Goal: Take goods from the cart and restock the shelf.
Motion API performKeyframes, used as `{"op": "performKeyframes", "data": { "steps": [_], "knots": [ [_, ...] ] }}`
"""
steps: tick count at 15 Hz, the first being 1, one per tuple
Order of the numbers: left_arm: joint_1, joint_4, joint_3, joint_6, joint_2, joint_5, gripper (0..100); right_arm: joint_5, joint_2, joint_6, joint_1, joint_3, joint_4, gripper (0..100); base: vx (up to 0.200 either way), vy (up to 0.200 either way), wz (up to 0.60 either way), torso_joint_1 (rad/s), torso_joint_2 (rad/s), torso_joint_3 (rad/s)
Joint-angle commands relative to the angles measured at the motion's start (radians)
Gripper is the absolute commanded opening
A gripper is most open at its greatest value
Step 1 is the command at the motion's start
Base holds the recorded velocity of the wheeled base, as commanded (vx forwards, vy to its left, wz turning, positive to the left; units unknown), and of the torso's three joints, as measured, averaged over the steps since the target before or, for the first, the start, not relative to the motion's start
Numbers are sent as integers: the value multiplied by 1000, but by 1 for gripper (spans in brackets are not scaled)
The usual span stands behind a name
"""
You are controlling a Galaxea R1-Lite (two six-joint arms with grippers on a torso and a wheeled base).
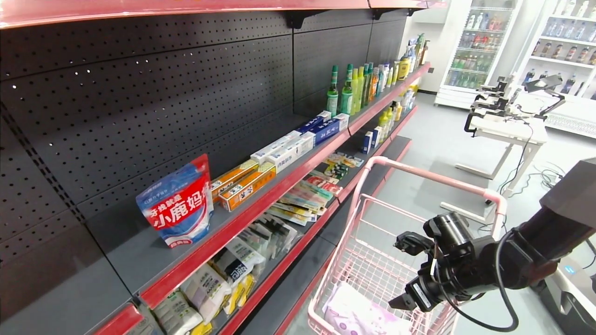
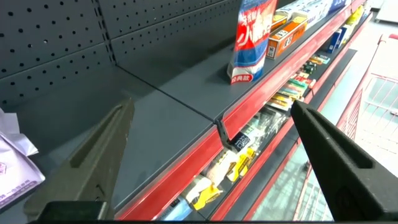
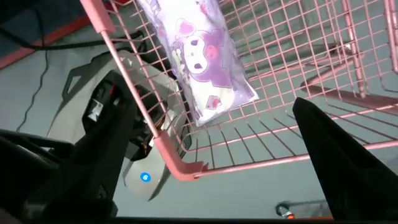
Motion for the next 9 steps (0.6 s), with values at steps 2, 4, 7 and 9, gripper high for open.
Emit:
{"op": "performKeyframes", "data": {
  "steps": [2, 4, 7, 9],
  "knots": [
    [0, 0, 0, -1, 1, 0, 100, 0, 32, -11, 5, 6, 1, 100, 0, 0, 0, -98, 210, 117],
    [0, 0, 0, 0, 1, 0, 100, 0, 36, -20, 13, 20, 1, 100, 0, 0, 0, -105, 234, 129],
    [0, 0, 0, 0, 1, 0, 100, -1, 44, -26, 13, 20, -3, 100, 0, 0, 0, -126, 282, 152],
    [0, 0, 0, 0, 1, -1, 100, -1, 48, -60, 7, 20, -3, 100, 0, 0, 0, -151, 330, 183]
  ]
}}
